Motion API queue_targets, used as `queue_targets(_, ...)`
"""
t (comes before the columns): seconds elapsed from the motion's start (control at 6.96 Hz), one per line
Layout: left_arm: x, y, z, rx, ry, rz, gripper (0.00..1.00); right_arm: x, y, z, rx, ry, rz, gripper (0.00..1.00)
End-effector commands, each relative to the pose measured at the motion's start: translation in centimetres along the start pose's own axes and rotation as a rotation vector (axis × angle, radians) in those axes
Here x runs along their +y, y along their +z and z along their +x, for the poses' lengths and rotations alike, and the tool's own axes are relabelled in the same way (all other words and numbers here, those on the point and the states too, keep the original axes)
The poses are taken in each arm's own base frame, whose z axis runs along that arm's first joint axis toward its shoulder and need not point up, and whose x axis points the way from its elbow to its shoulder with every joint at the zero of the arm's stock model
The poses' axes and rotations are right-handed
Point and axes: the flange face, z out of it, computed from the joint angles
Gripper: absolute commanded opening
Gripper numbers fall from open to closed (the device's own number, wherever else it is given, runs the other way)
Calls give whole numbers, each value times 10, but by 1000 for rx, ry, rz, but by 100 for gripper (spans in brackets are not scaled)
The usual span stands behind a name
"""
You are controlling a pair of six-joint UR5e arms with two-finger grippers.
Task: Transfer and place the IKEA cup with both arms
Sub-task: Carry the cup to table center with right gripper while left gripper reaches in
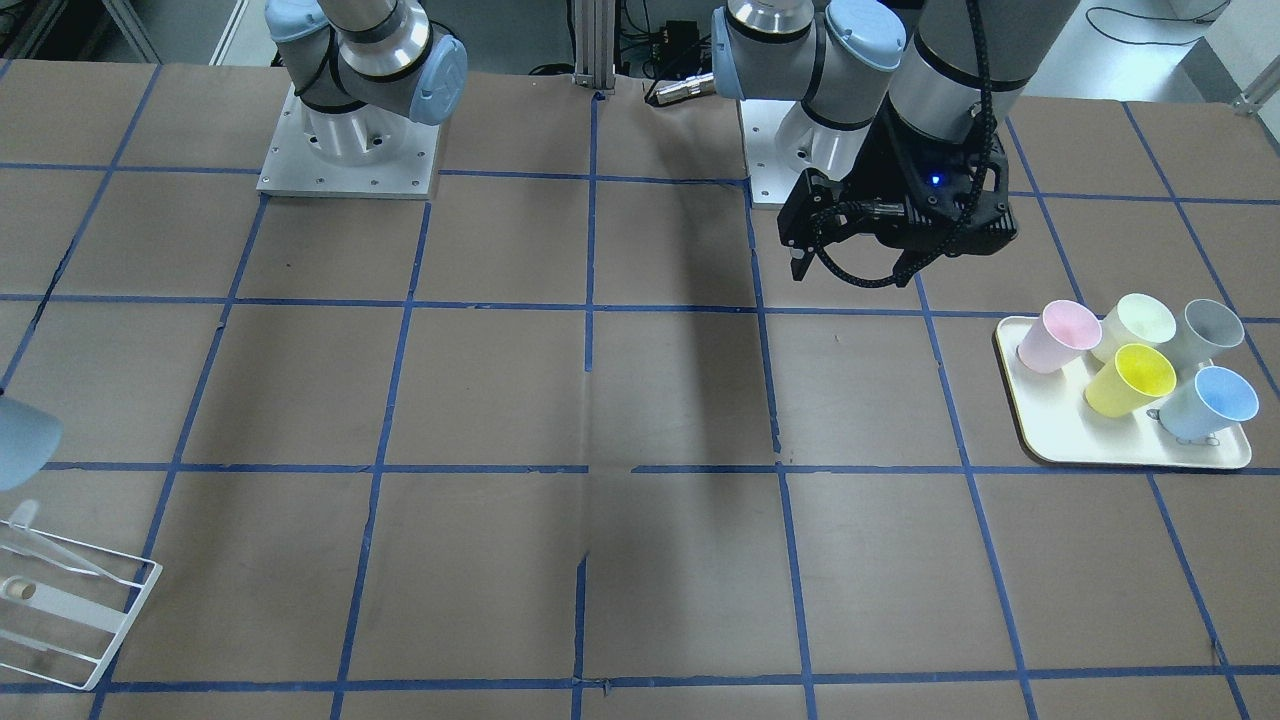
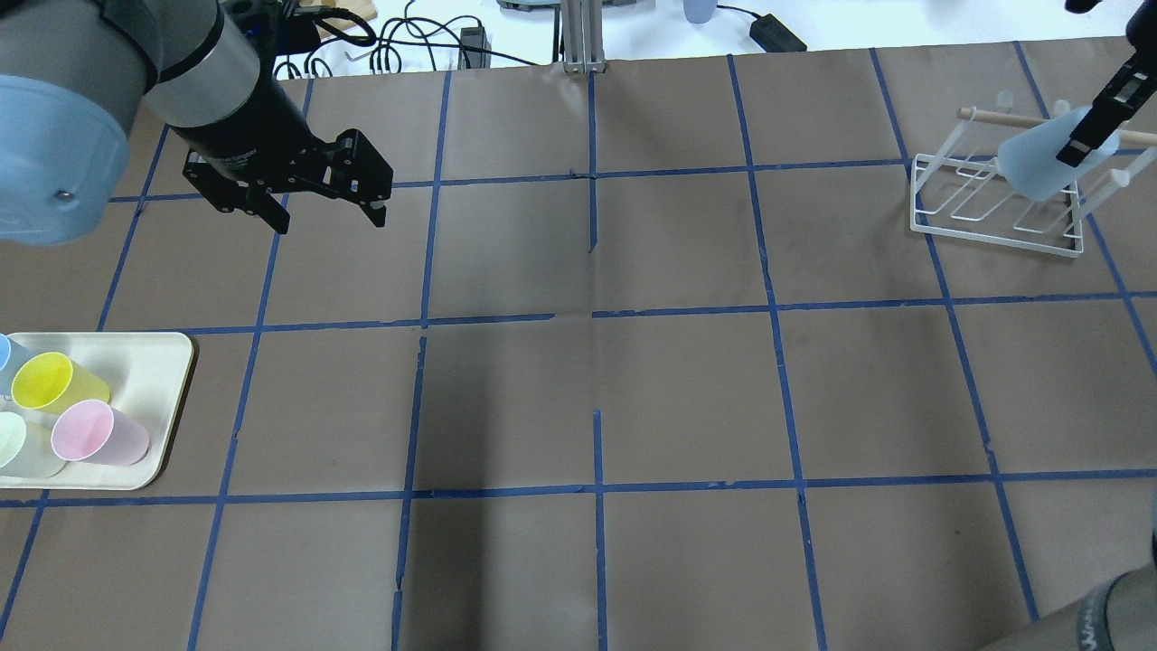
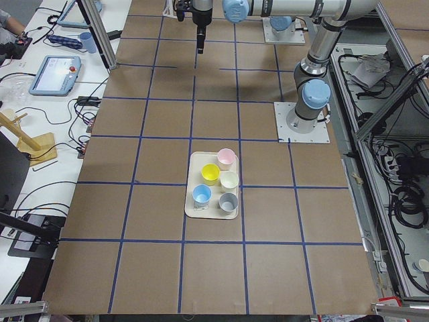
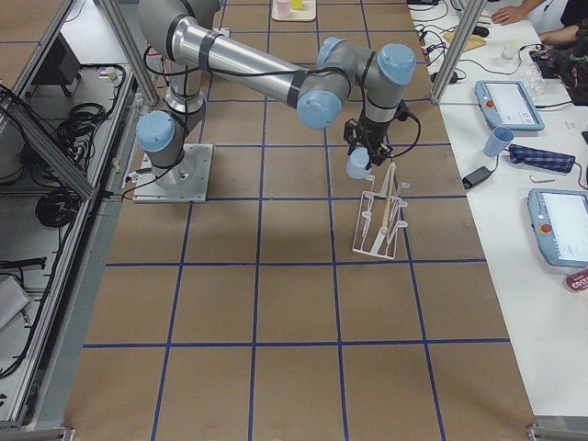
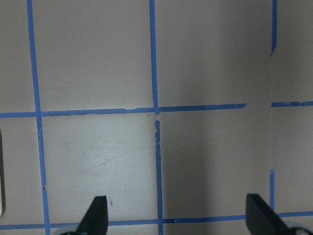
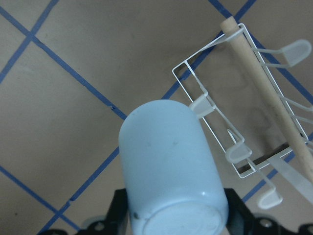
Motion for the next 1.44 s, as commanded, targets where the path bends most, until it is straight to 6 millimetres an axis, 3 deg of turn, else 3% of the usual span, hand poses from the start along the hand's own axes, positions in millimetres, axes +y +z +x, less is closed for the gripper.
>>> queue_targets(0.0, 1, 6, -18, 178, -81, -49, 100, -21, -34, -58, -112, -29, 120, 17)
queue_targets(0.43, 7, 30, -29, 434, -114, -79, 100, -88, -26, -131, -492, -21, 391, 15)
queue_targets(0.58, 13, 41, -30, 532, -143, -88, 100, -100, -20, -145, -653, 31, 467, 13)
queue_targets(0.72, 19, 53, -30, 630, -177, -98, 100, -106, -20, -159, -828, 109, 541, 12)
queue_targets(1.01, 29, 73, -20, 852, -229, -109, 100, -115, -13, -179, -1015, 193, 592, 11)
queue_targets(1.29, 24, 69, -6, 1149, -290, -83, 100, -111, 26, -192, -1161, 210, 598, 11)
